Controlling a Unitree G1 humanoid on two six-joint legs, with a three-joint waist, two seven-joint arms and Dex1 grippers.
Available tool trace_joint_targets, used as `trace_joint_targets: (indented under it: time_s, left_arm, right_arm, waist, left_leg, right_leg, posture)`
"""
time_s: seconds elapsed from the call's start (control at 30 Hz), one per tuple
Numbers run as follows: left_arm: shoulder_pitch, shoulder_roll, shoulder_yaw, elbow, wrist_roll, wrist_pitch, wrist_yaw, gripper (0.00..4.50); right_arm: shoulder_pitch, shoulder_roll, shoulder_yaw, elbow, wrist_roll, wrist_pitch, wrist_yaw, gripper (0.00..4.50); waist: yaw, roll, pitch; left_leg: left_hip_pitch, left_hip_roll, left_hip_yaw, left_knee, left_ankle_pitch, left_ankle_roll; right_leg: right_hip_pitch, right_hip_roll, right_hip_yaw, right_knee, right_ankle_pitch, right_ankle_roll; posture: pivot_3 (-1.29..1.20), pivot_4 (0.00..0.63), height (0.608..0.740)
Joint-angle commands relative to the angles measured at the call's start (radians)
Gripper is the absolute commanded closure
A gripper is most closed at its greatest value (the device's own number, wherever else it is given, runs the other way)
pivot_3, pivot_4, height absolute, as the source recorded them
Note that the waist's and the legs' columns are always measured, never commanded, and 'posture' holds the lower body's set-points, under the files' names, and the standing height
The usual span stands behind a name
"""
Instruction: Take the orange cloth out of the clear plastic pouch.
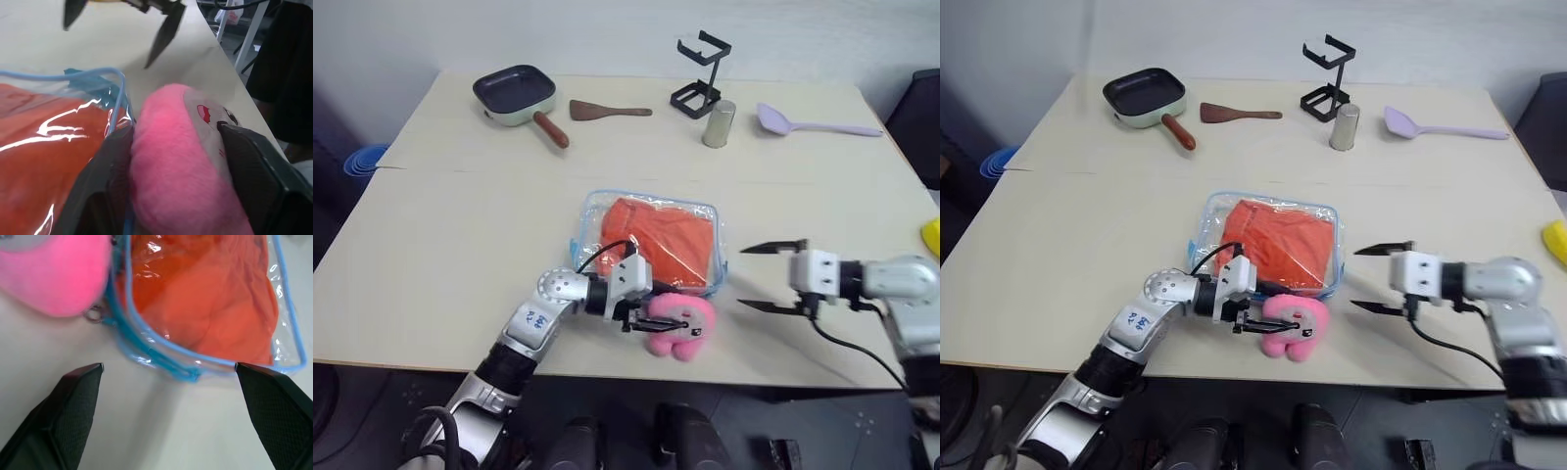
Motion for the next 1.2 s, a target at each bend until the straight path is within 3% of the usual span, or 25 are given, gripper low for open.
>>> trace_joint_targets:
  time_s: [0.03,0.27,0.33,0.43,0.73,1.03,1.13,1.2]
  left_arm:
    - [0.010,0.035,0.025,-0.044,-0.016,0.013,-0.028,2.54]
    - [0.003,0.052,0.090,-0.074,-0.075,0.070,-0.030,4.41]
    - [0.008,0.078,0.113,-0.098,-0.106,0.099,-0.058,4.43]
    - [0.055,0.196,0.189,-0.157,-0.185,0.153,-0.149,4.43]
    - [0.172,0.470,0.384,-0.065,-0.226,0.177,-0.231,4.43]
    - [0.099,0.529,0.611,0.323,-0.209,0.055,-0.114,4.43]
    - [0.099,0.543,0.598,0.332,-0.204,0.031,-0.161,4.43]
    - [0.111,0.561,0.563,0.297,-0.187,0.044,-0.190,3.78]
  right_arm:
    - [-0.147,0.053,0.096,0.174,-0.092,-0.158,-0.014,0.58]
    - [-0.264,0.096,0.183,0.320,-0.127,-0.276,-0.014,2.96]
    - [-0.263,0.083,0.186,0.327,-0.118,-0.285,0.001,3.68]
    - [-0.258,0.044,0.170,0.354,-0.110,-0.304,0.014,4.45]
    - [-0.265,-0.018,0.149,0.442,-0.062,-0.384,0.060,4.45]
    - [-0.232,-0.065,0.135,0.491,0.029,-0.469,0.163,4.45]
    - [-0.205,-0.065,0.117,0.463,0.085,-0.335,0.169,4.45]
    - [-0.168,-0.071,0.109,0.415,0.121,-0.299,0.187,4.50]
  waist:
    - [0.002,0.000,0.000]
    - [0.002,0.000,0.000]
    - [0.000,0.000,0.000]
    - [-0.002,0.000,0.000]
    - [-0.004,0.001,0.001]
    - [-0.003,0.002,0.001]
    - [-0.004,0.002,0.001]
    - [-0.001,0.002,0.001]
  left_leg:
    - [-0.001,0.000,0.000,0.000,0.000,0.000]
    - [-0.005,-0.001,-0.005,0.003,0.000,0.001]
    - [-0.006,-0.001,-0.006,0.004,0.000,0.001]
    - [-0.007,-0.001,-0.007,0.004,0.000,0.001]
    - [-0.007,0.000,-0.008,0.005,0.000,0.001]
    - [-0.008,-0.001,-0.009,0.005,0.000,0.001]
    - [-0.008,-0.001,-0.009,0.005,0.000,0.001]
    - [-0.008,-0.001,-0.010,0.005,-0.001,0.001]
  right_leg:
    - [0.000,0.000,0.000,0.002,0.000,0.000]
    - [0.000,-0.002,-0.004,0.002,0.000,0.000]
    - [0.000,-0.002,-0.005,0.002,0.000,0.000]
    - [0.000,-0.002,-0.006,0.002,0.000,0.000]
    - [0.000,-0.003,-0.006,0.001,0.000,0.000]
    - [0.000,-0.003,-0.008,0.002,0.000,0.000]
    - [0.000,-0.004,-0.009,0.002,0.000,0.000]
    - [0.000,-0.004,-0.009,0.002,0.000,0.000]
  posture:
    - [0.00,0.150,0.740]
    - [0.00,0.150,0.740]
    - [0.00,0.150,0.740]
    - [0.00,0.150,0.740]
    - [0.00,0.150,0.740]
    - [0.00,0.150,0.740]
    - [0.00,0.150,0.740]
    - [0.00,0.150,0.740]
